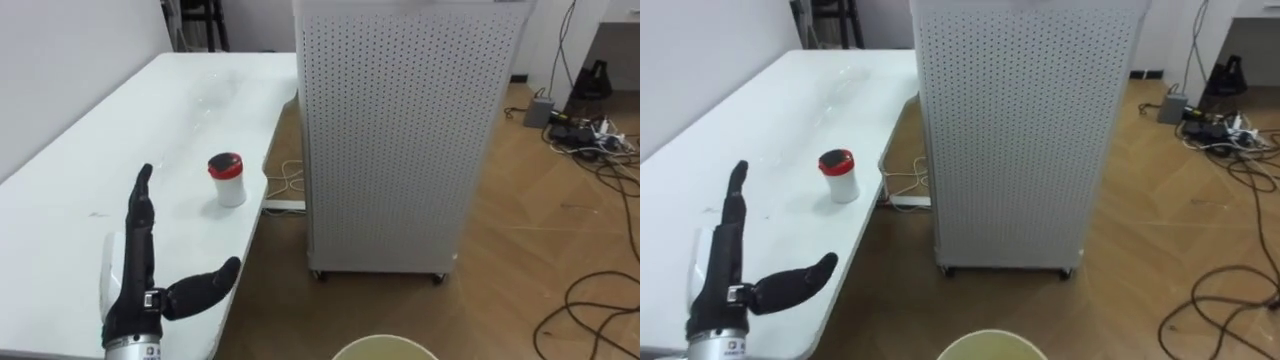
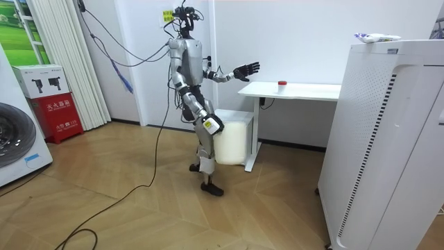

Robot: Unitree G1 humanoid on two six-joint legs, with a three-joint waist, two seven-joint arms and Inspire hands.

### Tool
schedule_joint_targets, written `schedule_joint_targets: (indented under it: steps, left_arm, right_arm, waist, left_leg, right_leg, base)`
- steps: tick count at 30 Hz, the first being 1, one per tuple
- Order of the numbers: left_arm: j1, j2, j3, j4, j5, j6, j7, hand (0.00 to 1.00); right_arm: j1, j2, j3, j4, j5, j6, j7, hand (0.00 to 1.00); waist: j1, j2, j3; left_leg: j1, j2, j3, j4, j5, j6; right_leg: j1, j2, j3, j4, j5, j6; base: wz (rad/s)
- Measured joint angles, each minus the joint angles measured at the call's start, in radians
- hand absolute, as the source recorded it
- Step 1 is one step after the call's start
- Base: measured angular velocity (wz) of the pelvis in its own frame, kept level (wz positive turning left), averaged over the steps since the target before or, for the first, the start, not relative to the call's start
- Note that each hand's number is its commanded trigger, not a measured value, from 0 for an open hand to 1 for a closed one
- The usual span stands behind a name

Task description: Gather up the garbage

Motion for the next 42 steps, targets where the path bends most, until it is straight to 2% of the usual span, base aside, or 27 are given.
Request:
schedule_joint_targets:
  steps: [1,2,3,4,5,6,7,8,9,10,11,12,13,14,16,17,18,19,20,21,22,23,24,25,29,34,42]
  left_arm:
    - [0.0,0.002,0.007,-0.001,-0.003,0.0,-0.001,0.0]
    - [0.0,0.004,0.011,-0.004,-0.003,0.001,-0.003,0.0]
    - [-0.001,0.007,0.017,-0.007,-0.004,0.001,-0.007,0.0]
    - [0.006,0.003,0.017,-0.006,-0.007,0.004,-0.01,0.0]
    - [0.013,0.002,0.017,-0.006,-0.012,0.004,-0.013,0.0]
    - [0.022,0.002,0.018,-0.006,-0.029,0.006,-0.022,0.0]
    - [0.029,0.0,0.018,-0.006,-0.046,0.008,-0.023,0.0]
    - [0.031,-0.001,0.018,-0.006,-0.048,0.008,-0.023,0.0]
    - [0.028,-0.001,0.012,-0.006,-0.054,0.008,-0.024,0.0]
    - [0.025,-0.001,0.006,-0.008,-0.054,0.007,-0.025,0.0]
    - [0.026,-0.001,0.006,-0.007,-0.053,0.008,-0.025,0.0]
    - [0.029,-0.003,0.006,-0.006,-0.051,0.009,-0.025,0.0]
    - [0.031,-0.004,0.006,-0.005,-0.051,0.01,-0.024,0.0]
    - [0.034,-0.004,0.006,-0.005,-0.053,0.01,-0.022,0.0]
    - [0.044,-0.004,0.006,-0.006,-0.058,0.01,-0.017,0.0]
    - [0.043,-0.004,0.007,-0.006,-0.053,0.01,-0.017,0.0]
    - [0.045,-0.003,0.009,-0.005,-0.036,0.009,-0.007,0.0]
    - [0.048,-0.002,0.012,-0.005,-0.03,0.01,-0.003,0.0]
    - [0.047,-0.003,0.011,-0.005,-0.028,0.01,-0.003,0.0]
    - [0.047,-0.003,0.01,-0.005,-0.021,0.01,-0.003,0.0]
    - [0.048,-0.004,0.013,-0.005,-0.021,0.012,-0.003,0.0]
    - [0.048,-0.005,0.022,-0.005,-0.022,0.012,-0.002,0.0]
    - [0.046,-0.009,0.049,-0.001,-0.025,0.017,-0.002,0.0]
    - [0.039,-0.006,0.051,-0.001,-0.024,0.027,-0.01,0.0]
    - [0.033,-0.006,0.05,-0.008,-0.024,0.025,-0.019,0.0]
    - [0.034,-0.006,0.052,-0.008,-0.022,0.039,-0.018,0.0]
    - [0.034,-0.006,0.079,-0.009,-0.022,0.04,-0.016,0.0]
  right_arm:
    - [-0.001,-0.002,0.005,-0.007,-0.002,0.0,0.006,1.0]
    - [-0.001,0.0,0.008,-0.01,-0.002,0.0,0.006,1.0]
    - [-0.001,0.003,0.009,-0.014,-0.002,-0.001,0.011,1.0]
    - [0.0,-0.004,0.011,-0.014,-0.002,-0.001,0.021,1.0]
    - [0.0,-0.01,0.017,-0.014,0.0,-0.001,0.026,1.0]
    - [0.0,-0.017,0.031,-0.015,0.002,-0.002,0.027,1.0]
    - [0.002,-0.019,0.043,-0.015,0.0,-0.002,0.026,1.0]
    - [0.003,-0.019,0.045,-0.015,-0.001,-0.002,0.026,1.0]
    - [0.002,-0.022,0.045,-0.015,-0.001,-0.006,0.024,1.0]
    - [-0.001,-0.03,0.045,-0.014,0.0,-0.013,0.018,1.0]
    - [-0.004,-0.031,0.044,-0.014,0.0,-0.014,0.013,1.0]
    - [-0.004,-0.031,0.044,-0.015,0.0,-0.016,0.0,1.0]
    - [-0.003,-0.031,0.045,-0.01,0.0,-0.016,-0.016,1.0]
    - [-0.003,-0.031,0.045,-0.007,0.0,-0.016,-0.022,1.0]
    - [-0.003,-0.034,0.044,-0.002,0.0,-0.016,-0.034,1.0]
    - [-0.003,-0.034,0.044,-0.001,0.0,-0.016,-0.034,1.0]
    - [-0.002,-0.029,0.044,0.005,-0.005,-0.016,-0.034,1.0]
    - [0.0,-0.029,0.043,0.004,-0.008,-0.016,-0.029,1.0]
    - [0.0,-0.032,0.04,0.004,-0.007,-0.016,-0.027,1.0]
    - [0.001,-0.033,0.026,0.004,-0.008,-0.018,-0.021,1.0]
    - [0.001,-0.032,0.022,0.001,-0.007,-0.02,-0.017,1.0]
    - [-0.003,-0.032,0.022,-0.008,-0.01,-0.02,-0.016,1.0]
    - [-0.013,-0.035,0.026,-0.044,-0.017,-0.02,-0.017,1.0]
    - [0.003,-0.033,0.024,-0.07,-0.017,-0.025,-0.021,1.0]
    - [0.011,-0.033,0.019,-0.067,-0.012,-0.02,-0.019,1.0]
    - [0.004,-0.031,0.005,-0.072,-0.023,-0.02,-0.015,1.0]
    - [0.007,-0.03,0.006,-0.102,-0.024,-0.02,-0.001,1.0]
  waist:
    - [0.012,0.008,-0.0017]
    - [0.015,0.01,-0.0024]
    - [0.015,0.005,0.0004]
    - [0.022,0.005,0.0028]
    - [0.029,0.006,0.003]
    - [0.035,0.008,0.0063]
    - [0.03,0.001,0.0075]
    - [0.028,-0.006,0.0073]
    - [0.019,-0.022,0.0095]
    - [0.017,-0.027,0.0104]
    - [0.018,-0.032,0.0143]
    - [0.023,-0.036,0.0159]
    - [0.031,-0.043,0.0208]
    - [0.031,-0.046,0.022]
    - [0.032,-0.048,0.0187]
    - [0.033,-0.048,0.0186]
    - [0.037,-0.059,0.0117]
    - [0.034,-0.071,0.0051]
    - [0.031,-0.073,0.0037]
    - [0.033,-0.072,0.0021]
    - [0.049,-0.064,0.0045]
    - [0.062,-0.06,0.0059]
    - [0.063,-0.048,0.0052]
    - [0.043,-0.038,0.0008]
    - [0.032,-0.042,-0.0007]
    - [0.058,-0.058,0.003]
    - [0.076,-0.054,0.0027]
  left_leg:
    - [0.007,0.029,0.004,0.021,-0.021,-0.018]
    - [0.007,0.037,0.004,0.045,-0.029,-0.028]
    - [-0.023,0.064,0.013,0.144,-0.028,-0.037]
    - [-0.071,0.093,0.016,0.295,-0.005,-0.053]
    - [-0.096,0.107,0.012,0.379,0.021,-0.056]
    - [-0.146,0.136,0.009,0.52,0.107,-0.059]
    - [-0.179,0.151,0.002,0.617,0.217,-0.054]
    - [-0.193,0.154,0.0,0.647,0.272,-0.053]
    - [-0.224,0.149,-0.009,0.679,0.286,-0.048]
    - [-0.267,0.146,-0.006,0.664,0.255,-0.031]
    - [-0.286,0.143,0.004,0.638,0.228,-0.033]
    - [-0.321,0.125,0.011,0.558,0.182,-0.041]
    - [-0.345,0.104,0.011,0.441,0.166,-0.056]
    - [-0.351,0.093,0.01,0.376,0.167,-0.059]
    - [-0.335,0.059,0.009,0.1,0.198,-0.063]
    - [-0.331,0.052,0.01,0.05,0.23,-0.052]
    - [-0.313,0.032,0.01,0.023,0.274,-0.039]
    - [-0.282,0.008,0.009,-0.003,0.279,-0.031]
    - [-0.268,-0.001,0.007,-0.019,0.28,-0.029]
    - [-0.241,-0.012,-0.028,-0.05,0.281,-0.028]
    - [-0.213,-0.016,-0.111,-0.081,0.286,-0.037]
    - [-0.209,-0.017,-0.147,-0.089,0.289,-0.042]
    - [-0.227,-0.014,-0.171,-0.082,0.283,-0.059]
    - [-0.234,-0.017,-0.151,-0.091,0.283,-0.069]
    - [-0.183,-0.02,-0.1,-0.141,0.286,-0.064]
    - [-0.169,-0.033,-0.102,-0.171,0.284,-0.061]
    - [-0.175,-0.043,-0.104,-0.166,0.285,-0.055]
  right_leg:
    - [0.004,0.021,-0.014,0.021,-0.028,-0.015]
    - [0.005,0.03,-0.017,0.03,-0.042,-0.022]
    - [0.01,0.043,-0.017,0.05,-0.071,-0.035]
    - [0.019,0.059,-0.016,0.075,-0.103,-0.044]
    - [0.031,0.067,-0.014,0.087,-0.116,-0.047]
    - [0.066,0.082,-0.014,0.105,-0.14,-0.072]
    - [0.102,0.088,-0.016,0.109,-0.167,-0.081]
    - [0.118,0.088,-0.014,0.107,-0.18,-0.084]
    - [0.141,0.085,-0.01,0.103,-0.196,-0.087]
    - [0.149,0.082,-0.006,0.095,-0.205,-0.091]
    - [0.155,0.082,-0.003,0.087,-0.207,-0.092]
    - [0.17,0.079,0.003,0.06,-0.207,-0.091]
    - [0.187,0.079,0.01,0.03,-0.206,-0.091]
    - [0.197,0.078,0.011,0.018,-0.206,-0.09]
    - [0.238,0.079,0.014,-0.024,-0.211,-0.079]
    - [0.248,0.08,0.014,-0.024,-0.214,-0.075]
    - [0.26,0.067,0.015,-0.025,-0.222,-0.061]
    - [0.268,0.045,0.007,-0.026,-0.227,-0.045]
    - [0.27,0.038,0.003,-0.024,-0.226,-0.037]
    - [0.266,0.026,-0.016,-0.005,-0.22,-0.01]
    - [0.243,0.021,-0.014,0.014,-0.227,0.027]
    - [0.227,0.017,-0.006,-0.016,-0.229,0.031]
    - [0.204,0.007,-0.017,-0.066,-0.169,-0.023]
    - [0.215,0.011,-0.044,-0.083,-0.151,-0.02]
    - [0.274,0.013,-0.076,-0.143,-0.152,-0.019]
    - [0.302,0.011,-0.112,-0.183,-0.148,-0.012]
    - [0.317,0.004,-0.14,-0.199,-0.15,-0.004]
  base:
    - [-0.12]
    - [-0.04]
    - [0.0]
    - [-0.11]
    - [-0.37]
    - [-0.33]
    - [-0.2]
    - [0.07]
    - [0.12]
    - [0.07]
    - [-0.06]
    - [-0.17]
    - [-0.17]
    - [-0.12]
    - [-0.09]
    - [-0.21]
    - [-0.1]
    - [-0.05]
    - [0.0]
    - [-0.31]
    - [-0.59]
    - [-0.86]
    - [-0.38]
    - [-0.09]
    - [0.36]
    - [0.18]
    - [0.1]
